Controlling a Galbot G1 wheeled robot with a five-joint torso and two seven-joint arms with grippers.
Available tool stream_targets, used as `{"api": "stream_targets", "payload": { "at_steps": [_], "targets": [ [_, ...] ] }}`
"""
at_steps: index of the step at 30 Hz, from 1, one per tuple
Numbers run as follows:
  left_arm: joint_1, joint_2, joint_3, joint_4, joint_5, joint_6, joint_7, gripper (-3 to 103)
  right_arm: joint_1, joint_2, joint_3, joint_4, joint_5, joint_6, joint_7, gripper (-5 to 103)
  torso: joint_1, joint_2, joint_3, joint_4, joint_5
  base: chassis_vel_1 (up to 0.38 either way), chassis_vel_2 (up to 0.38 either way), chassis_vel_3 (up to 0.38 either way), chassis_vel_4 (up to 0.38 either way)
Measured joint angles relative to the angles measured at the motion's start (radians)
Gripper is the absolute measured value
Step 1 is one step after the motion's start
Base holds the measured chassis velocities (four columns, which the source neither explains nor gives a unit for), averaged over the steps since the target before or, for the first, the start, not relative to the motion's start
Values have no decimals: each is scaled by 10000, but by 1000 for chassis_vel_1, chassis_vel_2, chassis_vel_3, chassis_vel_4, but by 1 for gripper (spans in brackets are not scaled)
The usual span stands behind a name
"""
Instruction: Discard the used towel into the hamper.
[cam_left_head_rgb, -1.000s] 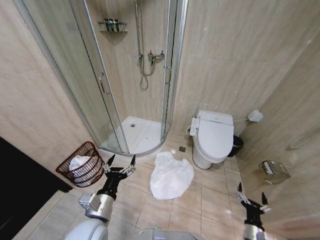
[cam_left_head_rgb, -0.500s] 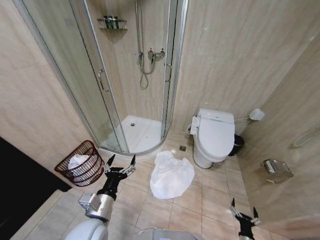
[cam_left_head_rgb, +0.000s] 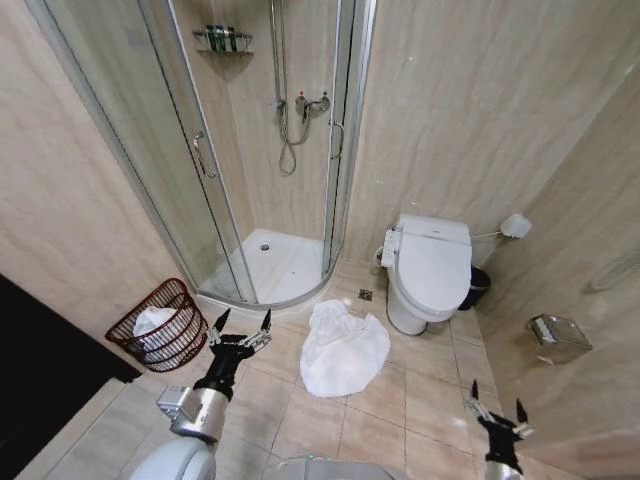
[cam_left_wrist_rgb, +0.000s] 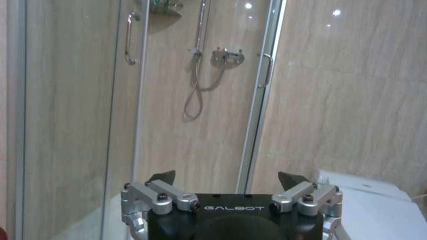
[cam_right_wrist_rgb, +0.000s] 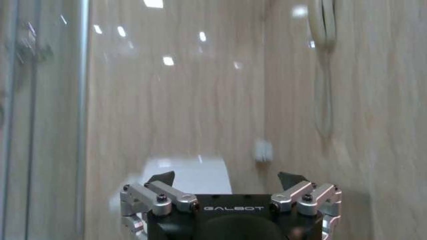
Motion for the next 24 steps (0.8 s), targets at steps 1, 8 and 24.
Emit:
{"api": "stream_targets", "payload": {
  "at_steps": [1,8,24],
  "targets": [
    [0,0,0,0,0,0,0,100,-242,41,6,627,-93,-191,85,100,-32,-70,-38,-1,1,0,0,0,0],
    [0,-1,0,0,0,0,0,100,-1315,573,-625,4320,-1020,-1575,378,100,-209,-444,-235,0,1,0,0,0,0],
    [0,0,0,0,0,0,0,100,-1523,435,-1591,5368,-1111,-3691,444,100,-532,-1193,-659,0,4,0,0,0,0]
  ]
}}
